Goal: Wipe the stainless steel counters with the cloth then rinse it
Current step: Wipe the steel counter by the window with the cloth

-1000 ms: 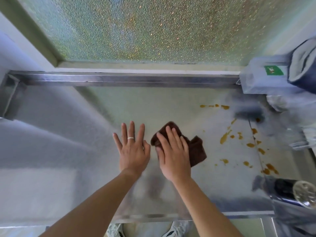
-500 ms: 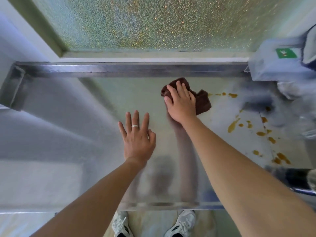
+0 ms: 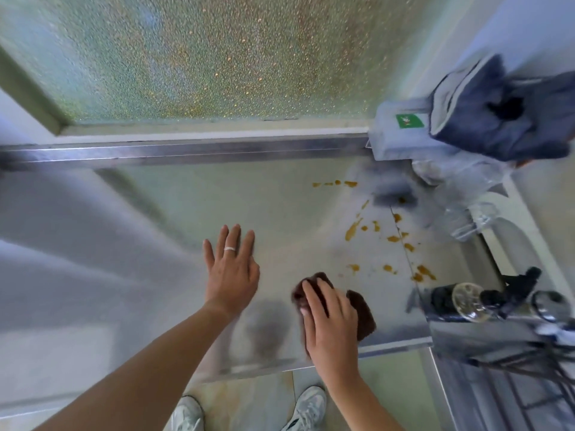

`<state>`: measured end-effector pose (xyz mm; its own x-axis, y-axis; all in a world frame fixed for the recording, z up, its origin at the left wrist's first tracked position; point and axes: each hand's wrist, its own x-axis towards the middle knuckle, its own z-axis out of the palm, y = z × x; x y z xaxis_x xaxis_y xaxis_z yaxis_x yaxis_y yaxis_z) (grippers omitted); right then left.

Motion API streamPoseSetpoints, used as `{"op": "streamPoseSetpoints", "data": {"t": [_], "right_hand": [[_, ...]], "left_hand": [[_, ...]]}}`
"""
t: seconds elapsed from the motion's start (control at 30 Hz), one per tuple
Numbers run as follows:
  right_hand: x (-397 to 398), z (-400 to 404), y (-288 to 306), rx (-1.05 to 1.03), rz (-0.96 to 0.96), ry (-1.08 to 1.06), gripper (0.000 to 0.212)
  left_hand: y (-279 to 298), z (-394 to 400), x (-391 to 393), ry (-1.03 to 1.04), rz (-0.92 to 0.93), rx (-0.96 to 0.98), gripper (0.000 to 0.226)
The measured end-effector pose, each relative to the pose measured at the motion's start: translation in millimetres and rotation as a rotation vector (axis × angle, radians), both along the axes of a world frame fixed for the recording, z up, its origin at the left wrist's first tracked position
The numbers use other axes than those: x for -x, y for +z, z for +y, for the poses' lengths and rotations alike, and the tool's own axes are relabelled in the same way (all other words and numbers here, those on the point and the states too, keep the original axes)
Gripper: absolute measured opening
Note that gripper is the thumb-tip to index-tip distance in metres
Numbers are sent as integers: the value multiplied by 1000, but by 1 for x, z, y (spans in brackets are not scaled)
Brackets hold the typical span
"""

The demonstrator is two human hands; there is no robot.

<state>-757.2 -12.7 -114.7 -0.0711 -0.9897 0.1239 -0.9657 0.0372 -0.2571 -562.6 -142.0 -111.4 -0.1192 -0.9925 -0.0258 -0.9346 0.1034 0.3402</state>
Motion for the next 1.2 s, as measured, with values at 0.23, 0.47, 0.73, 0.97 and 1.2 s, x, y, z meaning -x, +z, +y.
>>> {"op": "streamPoseSetpoints", "data": {"t": [0.23,0.47,0.73,0.97,1.2], "right_hand": [[24,-32,-13,-147,51,120,55],[29,-107,-18,-89,18,243,51],[13,-214,-16,-70,6,181,51],[25,-299,-23,-14,-32,123,51],[30,-291,-22,37,-102,143,48]], "left_hand": [[-14,-15,31,55,-62,-67,62],[-14,-25,34,35,-95,-86,66],[-19,-59,54,40,-104,-82,64],[-20,-58,54,54,-85,-42,64],[-19,-58,55,42,-89,-30,64]]}}
